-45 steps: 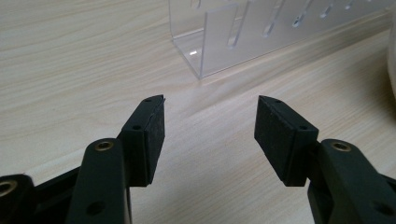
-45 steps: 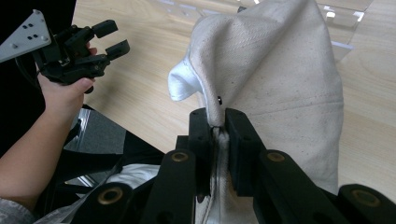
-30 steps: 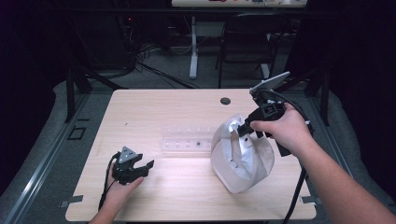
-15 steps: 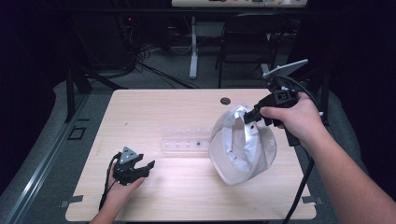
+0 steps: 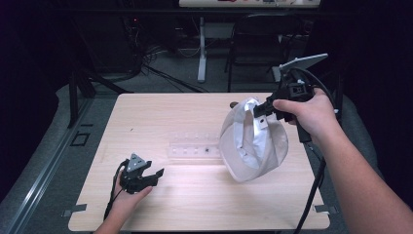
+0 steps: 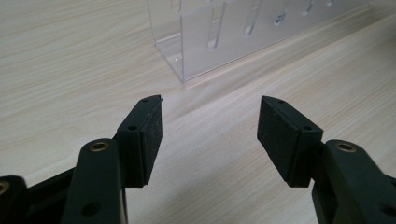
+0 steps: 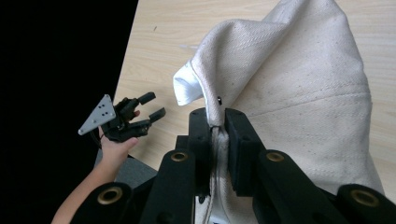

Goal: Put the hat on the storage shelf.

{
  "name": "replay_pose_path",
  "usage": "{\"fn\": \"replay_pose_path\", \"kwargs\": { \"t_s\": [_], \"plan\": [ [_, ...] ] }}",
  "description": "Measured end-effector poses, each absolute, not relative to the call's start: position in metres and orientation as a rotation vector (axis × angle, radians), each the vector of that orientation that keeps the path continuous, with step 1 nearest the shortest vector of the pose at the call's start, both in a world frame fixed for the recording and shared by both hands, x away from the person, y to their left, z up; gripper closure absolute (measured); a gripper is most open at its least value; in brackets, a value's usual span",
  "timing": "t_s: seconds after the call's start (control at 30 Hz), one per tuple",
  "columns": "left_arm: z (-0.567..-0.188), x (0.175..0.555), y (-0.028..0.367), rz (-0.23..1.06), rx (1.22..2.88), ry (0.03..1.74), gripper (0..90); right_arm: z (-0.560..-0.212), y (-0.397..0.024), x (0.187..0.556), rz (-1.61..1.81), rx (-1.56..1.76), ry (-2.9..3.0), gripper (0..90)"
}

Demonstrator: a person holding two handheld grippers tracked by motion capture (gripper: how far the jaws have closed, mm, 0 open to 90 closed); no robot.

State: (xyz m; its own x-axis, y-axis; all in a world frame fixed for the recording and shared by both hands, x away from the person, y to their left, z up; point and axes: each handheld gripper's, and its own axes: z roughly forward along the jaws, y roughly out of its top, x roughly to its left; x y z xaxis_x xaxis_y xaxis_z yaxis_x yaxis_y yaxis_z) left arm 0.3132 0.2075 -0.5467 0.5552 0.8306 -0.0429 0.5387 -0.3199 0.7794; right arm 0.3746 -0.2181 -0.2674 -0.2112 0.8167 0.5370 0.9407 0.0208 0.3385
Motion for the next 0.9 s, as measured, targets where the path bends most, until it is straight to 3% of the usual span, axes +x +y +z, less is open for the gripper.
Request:
{"fn": "replay_pose_path", "kwargs": {
  "t_s": [0.43, 0.9],
  "plan": [
    [-0.543, 0.311, 0.203, 0.431, 2.006, 1.054, 40.7, -0.266, -0.209, 0.389, -1.011, -1.833, -2.038, 81.5],
    [-0.526, 0.307, 0.166, 0.442, 2.032, 0.923, 48.2, -0.263, -0.191, 0.407, -1.056, -1.844, -2.006, 81.5]
  ]
}}
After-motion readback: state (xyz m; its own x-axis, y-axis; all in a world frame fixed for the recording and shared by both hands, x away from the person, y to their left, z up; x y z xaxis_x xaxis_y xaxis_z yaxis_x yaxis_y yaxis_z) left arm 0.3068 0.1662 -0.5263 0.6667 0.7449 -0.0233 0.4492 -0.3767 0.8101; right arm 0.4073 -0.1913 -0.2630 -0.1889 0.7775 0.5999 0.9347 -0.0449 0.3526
